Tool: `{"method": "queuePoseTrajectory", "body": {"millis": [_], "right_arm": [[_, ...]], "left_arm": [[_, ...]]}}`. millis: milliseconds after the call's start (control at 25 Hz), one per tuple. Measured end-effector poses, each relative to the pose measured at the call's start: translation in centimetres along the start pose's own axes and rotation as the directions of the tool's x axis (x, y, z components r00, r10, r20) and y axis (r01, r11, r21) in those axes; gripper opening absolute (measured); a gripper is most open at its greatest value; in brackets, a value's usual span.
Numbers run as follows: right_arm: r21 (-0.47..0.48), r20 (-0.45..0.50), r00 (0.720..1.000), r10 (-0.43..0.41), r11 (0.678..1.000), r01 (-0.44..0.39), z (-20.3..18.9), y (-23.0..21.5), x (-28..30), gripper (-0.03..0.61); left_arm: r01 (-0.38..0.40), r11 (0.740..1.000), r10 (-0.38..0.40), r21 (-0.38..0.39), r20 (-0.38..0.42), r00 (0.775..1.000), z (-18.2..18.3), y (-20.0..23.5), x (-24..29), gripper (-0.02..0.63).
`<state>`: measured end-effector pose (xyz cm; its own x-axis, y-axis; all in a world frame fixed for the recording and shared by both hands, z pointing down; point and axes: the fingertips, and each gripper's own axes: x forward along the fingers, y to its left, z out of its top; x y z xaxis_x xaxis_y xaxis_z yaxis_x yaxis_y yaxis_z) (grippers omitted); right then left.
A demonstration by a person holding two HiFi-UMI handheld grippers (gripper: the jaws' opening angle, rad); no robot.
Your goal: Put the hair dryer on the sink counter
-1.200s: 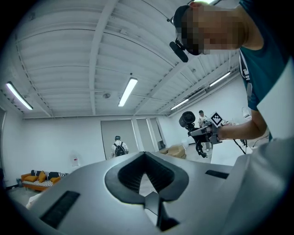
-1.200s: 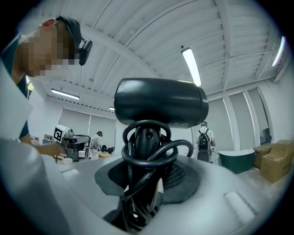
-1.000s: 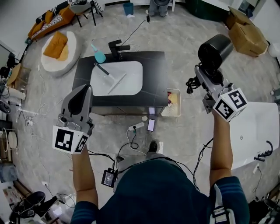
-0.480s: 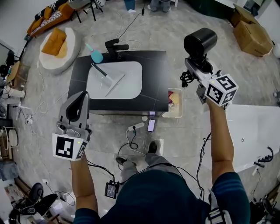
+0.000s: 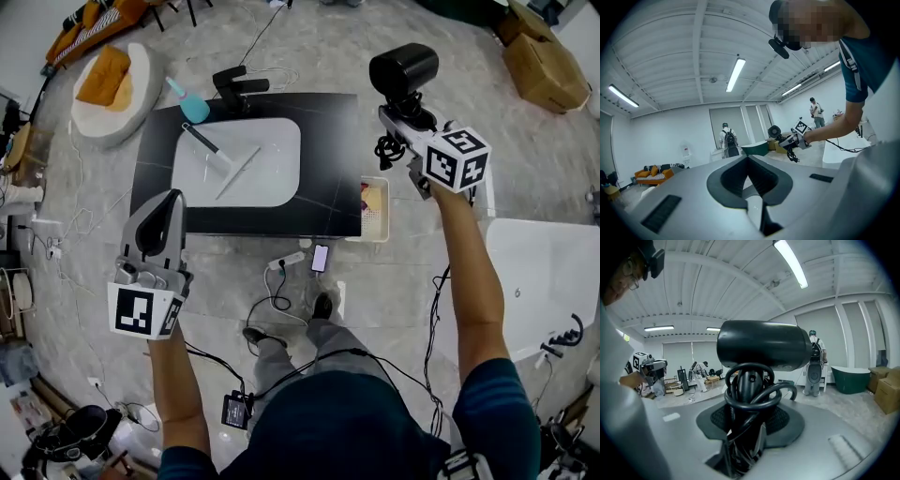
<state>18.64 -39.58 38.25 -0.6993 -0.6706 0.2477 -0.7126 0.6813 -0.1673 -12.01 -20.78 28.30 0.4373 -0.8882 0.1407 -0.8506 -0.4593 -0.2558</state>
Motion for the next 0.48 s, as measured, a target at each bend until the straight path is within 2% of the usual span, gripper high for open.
{"method": "queuePoseTrajectory", "body": {"millis": [320, 480], "right_arm": [[0.017, -0.11, 0.994, -0.006, 1.0, 0.008, -4.4, -2.9, 4.2, 0.163], [0.027, -0.167, 0.986, -0.008, 1.0, 0.012, -6.9, -4.1, 7.6, 0.163]], "left_arm": [[-0.008, 1.0, 0.007, -0.028, -0.027, 1.0, -3.0, -0.4, 1.2, 0.005], [-0.02, 0.999, 0.018, -0.047, -0.038, 0.999, -5.0, 0.9, 2.0, 0.005]]}}
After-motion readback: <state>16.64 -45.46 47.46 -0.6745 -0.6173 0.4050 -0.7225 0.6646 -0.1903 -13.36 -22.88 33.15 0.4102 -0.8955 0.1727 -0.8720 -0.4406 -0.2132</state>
